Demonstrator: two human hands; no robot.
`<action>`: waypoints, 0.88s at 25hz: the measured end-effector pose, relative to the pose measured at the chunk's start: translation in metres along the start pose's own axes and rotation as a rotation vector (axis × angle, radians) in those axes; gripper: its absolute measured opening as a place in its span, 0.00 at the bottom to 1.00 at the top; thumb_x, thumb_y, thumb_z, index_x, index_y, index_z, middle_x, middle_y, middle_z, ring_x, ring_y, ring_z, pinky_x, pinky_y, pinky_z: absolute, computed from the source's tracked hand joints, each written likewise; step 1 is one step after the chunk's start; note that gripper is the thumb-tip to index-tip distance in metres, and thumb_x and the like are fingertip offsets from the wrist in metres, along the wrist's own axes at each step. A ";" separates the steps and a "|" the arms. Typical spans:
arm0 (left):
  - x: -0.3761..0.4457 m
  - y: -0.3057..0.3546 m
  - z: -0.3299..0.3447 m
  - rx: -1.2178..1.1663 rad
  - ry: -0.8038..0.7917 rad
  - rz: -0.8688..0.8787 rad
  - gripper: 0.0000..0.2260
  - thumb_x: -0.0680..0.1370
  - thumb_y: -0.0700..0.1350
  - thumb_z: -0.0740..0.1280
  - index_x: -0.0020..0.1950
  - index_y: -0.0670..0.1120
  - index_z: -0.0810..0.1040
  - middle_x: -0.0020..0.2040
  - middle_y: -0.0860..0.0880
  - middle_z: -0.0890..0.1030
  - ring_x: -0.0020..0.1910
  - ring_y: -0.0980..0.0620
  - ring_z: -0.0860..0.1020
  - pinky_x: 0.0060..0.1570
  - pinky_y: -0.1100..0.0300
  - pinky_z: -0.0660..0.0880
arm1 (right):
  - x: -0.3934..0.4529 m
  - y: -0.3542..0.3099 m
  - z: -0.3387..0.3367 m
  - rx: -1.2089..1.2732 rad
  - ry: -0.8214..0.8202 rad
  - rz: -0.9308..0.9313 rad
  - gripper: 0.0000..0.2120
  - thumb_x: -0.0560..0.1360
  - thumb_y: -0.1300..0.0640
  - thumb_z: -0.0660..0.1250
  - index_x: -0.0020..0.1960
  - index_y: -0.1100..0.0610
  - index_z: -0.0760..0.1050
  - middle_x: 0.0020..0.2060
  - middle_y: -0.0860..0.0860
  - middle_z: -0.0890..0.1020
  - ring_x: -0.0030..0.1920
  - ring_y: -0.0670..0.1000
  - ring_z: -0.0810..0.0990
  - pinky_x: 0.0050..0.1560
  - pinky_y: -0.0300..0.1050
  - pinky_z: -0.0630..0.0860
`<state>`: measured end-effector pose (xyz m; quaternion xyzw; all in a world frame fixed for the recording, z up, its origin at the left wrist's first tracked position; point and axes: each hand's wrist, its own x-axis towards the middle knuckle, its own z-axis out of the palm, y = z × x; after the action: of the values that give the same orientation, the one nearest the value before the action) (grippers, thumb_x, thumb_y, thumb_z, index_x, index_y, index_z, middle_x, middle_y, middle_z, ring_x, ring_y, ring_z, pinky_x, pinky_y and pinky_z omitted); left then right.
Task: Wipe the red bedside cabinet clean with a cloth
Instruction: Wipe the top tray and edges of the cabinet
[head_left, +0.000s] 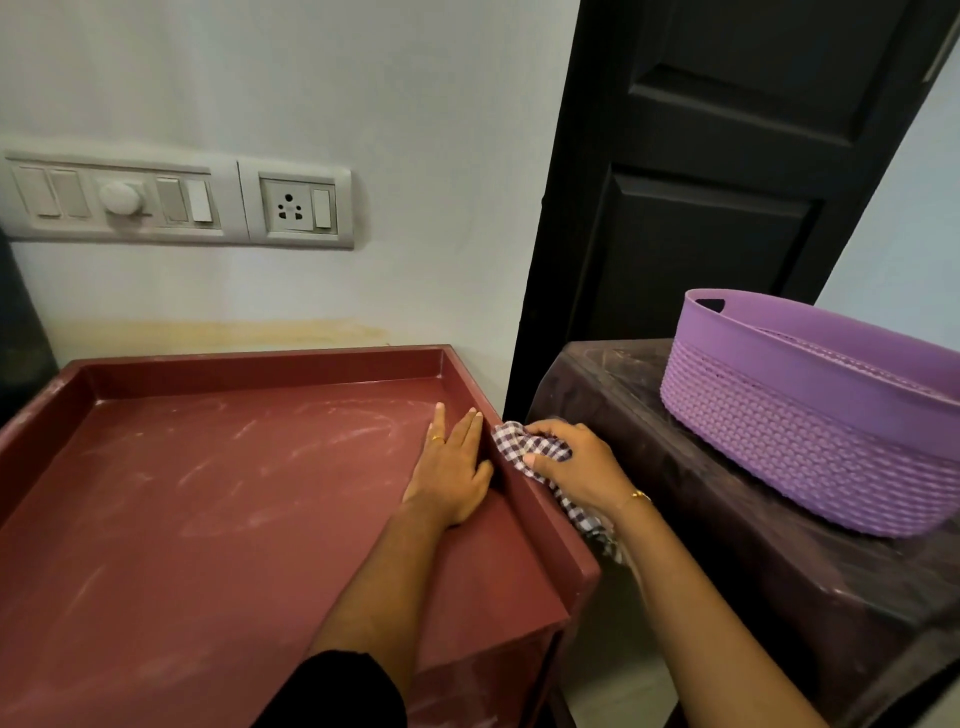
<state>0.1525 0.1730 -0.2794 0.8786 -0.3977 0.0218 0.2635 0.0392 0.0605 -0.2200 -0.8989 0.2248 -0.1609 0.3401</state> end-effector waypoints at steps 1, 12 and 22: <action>0.001 -0.001 0.002 0.000 0.004 0.009 0.28 0.79 0.47 0.54 0.77 0.43 0.47 0.78 0.48 0.49 0.76 0.44 0.37 0.76 0.50 0.43 | 0.010 -0.003 0.005 -0.048 0.009 0.016 0.18 0.75 0.55 0.67 0.65 0.52 0.73 0.57 0.56 0.73 0.61 0.57 0.74 0.63 0.46 0.69; 0.010 -0.003 0.004 -0.141 -0.013 0.004 0.29 0.77 0.43 0.57 0.76 0.43 0.51 0.77 0.47 0.52 0.76 0.44 0.38 0.76 0.47 0.42 | 0.050 -0.024 0.013 -0.413 -0.090 -0.032 0.17 0.79 0.54 0.60 0.66 0.44 0.71 0.64 0.55 0.67 0.60 0.61 0.74 0.62 0.51 0.70; 0.040 -0.025 -0.020 0.112 -0.086 0.035 0.27 0.79 0.46 0.54 0.76 0.41 0.51 0.78 0.45 0.53 0.77 0.46 0.41 0.75 0.51 0.41 | 0.060 -0.029 0.014 -0.535 -0.159 -0.078 0.18 0.79 0.52 0.59 0.69 0.43 0.68 0.64 0.55 0.65 0.61 0.62 0.73 0.61 0.52 0.71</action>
<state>0.2011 0.1681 -0.2634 0.8851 -0.4219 0.0109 0.1962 0.1051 0.0563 -0.2016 -0.9744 0.1973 -0.0376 0.1007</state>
